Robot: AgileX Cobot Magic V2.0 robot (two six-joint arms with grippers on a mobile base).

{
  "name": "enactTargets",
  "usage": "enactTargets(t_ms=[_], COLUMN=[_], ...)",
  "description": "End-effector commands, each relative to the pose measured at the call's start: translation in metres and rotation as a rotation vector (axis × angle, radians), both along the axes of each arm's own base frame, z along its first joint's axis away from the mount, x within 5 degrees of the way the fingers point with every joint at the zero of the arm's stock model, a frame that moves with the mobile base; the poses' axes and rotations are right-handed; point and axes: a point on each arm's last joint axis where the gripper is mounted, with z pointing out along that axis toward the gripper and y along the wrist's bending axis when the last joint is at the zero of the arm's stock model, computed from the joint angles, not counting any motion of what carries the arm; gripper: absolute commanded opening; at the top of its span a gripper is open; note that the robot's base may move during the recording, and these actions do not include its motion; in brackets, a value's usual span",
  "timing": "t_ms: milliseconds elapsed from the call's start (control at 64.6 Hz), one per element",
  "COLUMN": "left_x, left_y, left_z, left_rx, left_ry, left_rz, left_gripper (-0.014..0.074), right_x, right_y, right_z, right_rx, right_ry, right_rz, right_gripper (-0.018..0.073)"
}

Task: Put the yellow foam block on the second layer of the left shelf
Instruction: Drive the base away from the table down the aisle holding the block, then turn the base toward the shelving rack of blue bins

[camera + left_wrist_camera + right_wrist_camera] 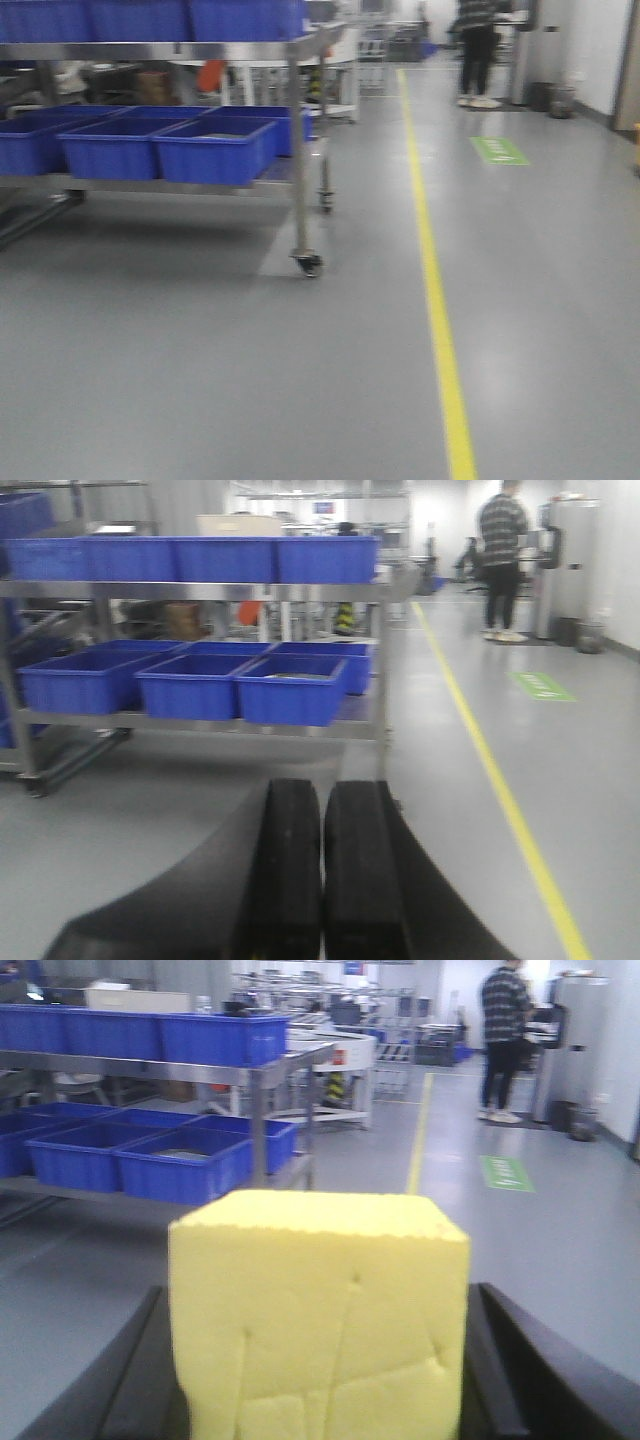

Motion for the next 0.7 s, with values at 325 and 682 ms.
enactTargets(t_ms=[325,682], left_x=[-0.0013,-0.0013], left_y=[0.0001,0.0001], left_z=[-0.0006,-0.0006], left_rx=[-0.011,-0.011], left_ry=[-0.075,-0.075], left_rz=[-0.001,-0.001], left_gripper=[0.0124,0.0124], right_x=[-0.0010,-0.0010], right_y=[-0.0005,-0.0005], right_z=[0.0171,0.0171], right_rx=[-0.001,-0.001], right_ry=[-0.116,-0.116], right_rz=[-0.007,-0.007], right_gripper=[0.0438,0.0438])
